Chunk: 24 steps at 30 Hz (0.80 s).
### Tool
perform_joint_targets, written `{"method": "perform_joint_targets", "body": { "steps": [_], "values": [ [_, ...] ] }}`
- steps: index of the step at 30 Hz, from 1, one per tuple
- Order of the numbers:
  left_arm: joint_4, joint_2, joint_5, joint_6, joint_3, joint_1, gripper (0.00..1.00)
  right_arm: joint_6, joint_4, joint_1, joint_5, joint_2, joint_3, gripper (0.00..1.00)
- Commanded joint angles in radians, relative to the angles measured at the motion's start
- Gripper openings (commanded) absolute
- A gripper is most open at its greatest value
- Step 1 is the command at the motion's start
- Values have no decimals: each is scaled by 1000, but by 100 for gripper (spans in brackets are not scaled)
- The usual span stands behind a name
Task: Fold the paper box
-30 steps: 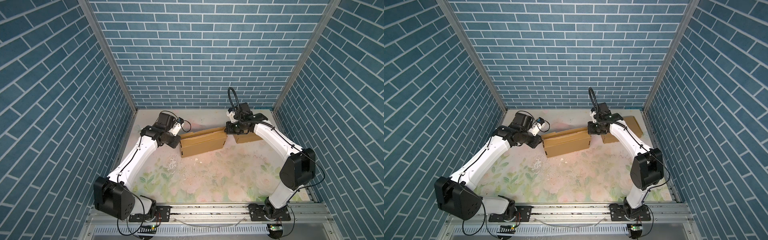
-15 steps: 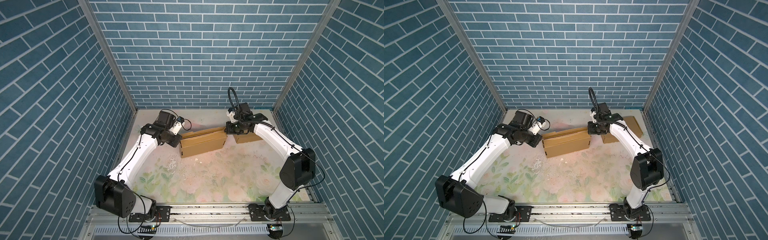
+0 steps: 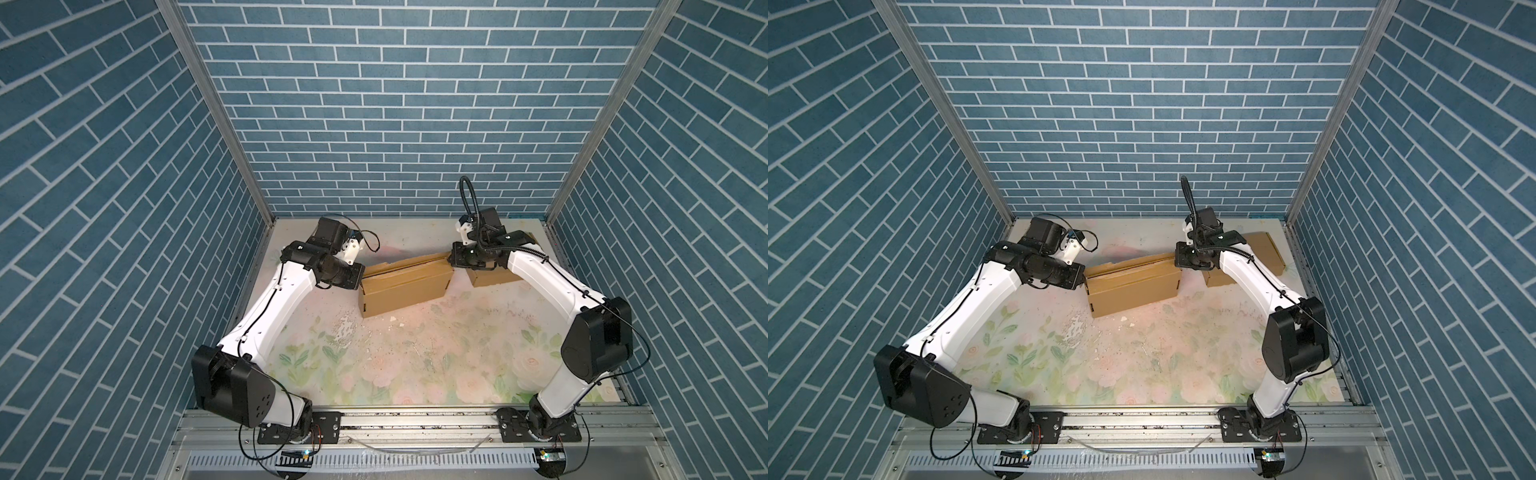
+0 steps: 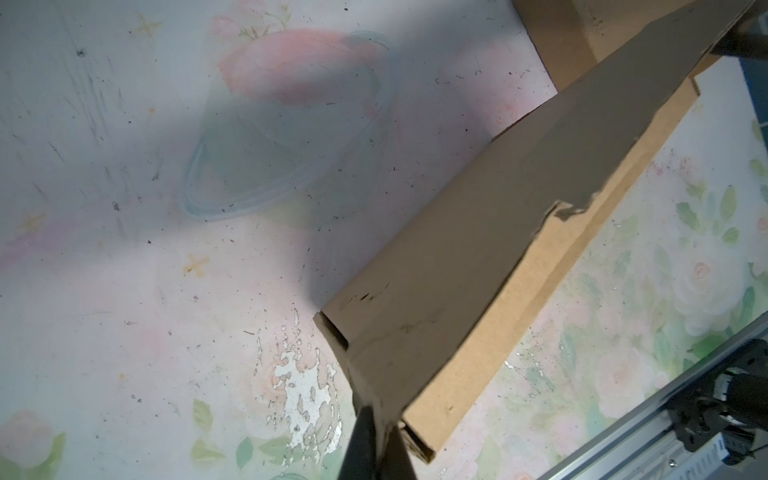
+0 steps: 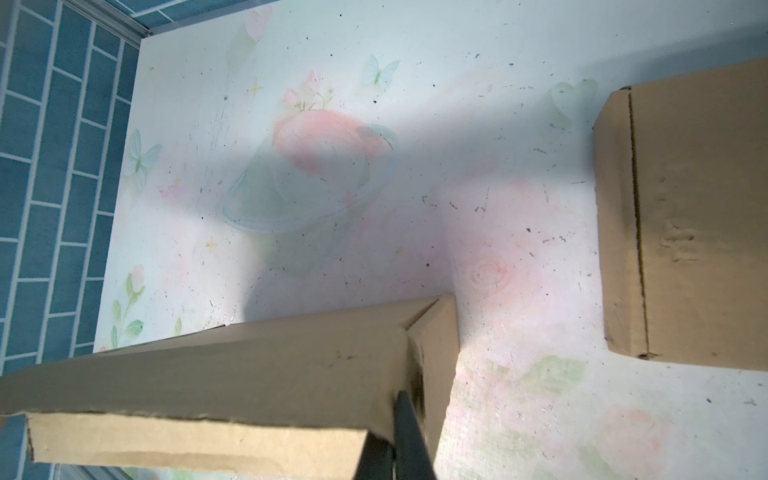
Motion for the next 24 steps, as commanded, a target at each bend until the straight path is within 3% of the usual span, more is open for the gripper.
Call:
{"method": "perform_joint_targets", "body": {
  "steps": [1,9,24],
  "values": [
    [29,7,58,-81,-26,-2,7,71,-50,5,-4,6,-52,0],
    [156,-25,52,-224,-111,-2,8,81,-39,5,0,0,-66,0],
    [262,-90,-35,-259,-254,-2,4,121,-2,7,-23,-17,-97,0]
  ]
}}
